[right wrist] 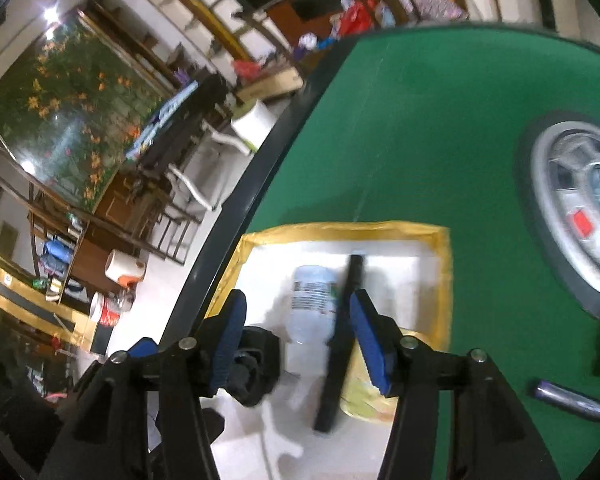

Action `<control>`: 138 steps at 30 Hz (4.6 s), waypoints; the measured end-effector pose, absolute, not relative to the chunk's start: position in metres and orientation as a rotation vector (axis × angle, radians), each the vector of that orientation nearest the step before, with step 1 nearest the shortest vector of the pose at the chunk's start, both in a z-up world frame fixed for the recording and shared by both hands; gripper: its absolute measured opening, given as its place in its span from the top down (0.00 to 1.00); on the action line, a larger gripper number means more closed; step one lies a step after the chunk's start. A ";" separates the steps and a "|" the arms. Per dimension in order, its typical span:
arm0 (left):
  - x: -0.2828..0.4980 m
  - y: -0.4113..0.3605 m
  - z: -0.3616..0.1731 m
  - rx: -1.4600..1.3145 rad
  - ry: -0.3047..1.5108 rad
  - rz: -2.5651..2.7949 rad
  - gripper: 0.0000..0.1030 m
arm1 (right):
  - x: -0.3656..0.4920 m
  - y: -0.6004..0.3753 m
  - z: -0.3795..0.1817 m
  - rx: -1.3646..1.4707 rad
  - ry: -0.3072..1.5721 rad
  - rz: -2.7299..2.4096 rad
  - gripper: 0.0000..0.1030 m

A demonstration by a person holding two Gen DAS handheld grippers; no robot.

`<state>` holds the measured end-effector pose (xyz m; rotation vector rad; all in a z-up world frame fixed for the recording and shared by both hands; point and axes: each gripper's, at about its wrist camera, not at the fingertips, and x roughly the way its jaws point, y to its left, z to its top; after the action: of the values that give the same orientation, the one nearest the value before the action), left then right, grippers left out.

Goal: Organize rigid objects

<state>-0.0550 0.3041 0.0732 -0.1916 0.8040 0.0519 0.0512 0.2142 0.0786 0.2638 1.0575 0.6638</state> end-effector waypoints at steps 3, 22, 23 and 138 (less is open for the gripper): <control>-0.054 0.278 0.074 -0.162 0.782 -0.002 0.05 | 0.038 0.177 0.088 0.301 1.002 0.625 0.48; -0.038 0.194 0.033 -0.100 0.994 -0.136 0.05 | -0.034 -0.041 0.069 0.472 0.875 0.349 0.45; -0.041 0.194 0.031 -0.113 0.999 -0.140 0.05 | -0.036 -0.050 0.068 0.480 0.873 0.338 0.45; -0.011 0.044 0.020 -0.009 0.970 -0.217 0.82 | -0.030 -0.095 0.031 0.402 0.955 0.332 0.52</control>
<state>-0.0110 0.0438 0.0203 -0.0092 0.9703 -0.2171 -0.0305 -0.0948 0.0311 0.4022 0.9551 0.3318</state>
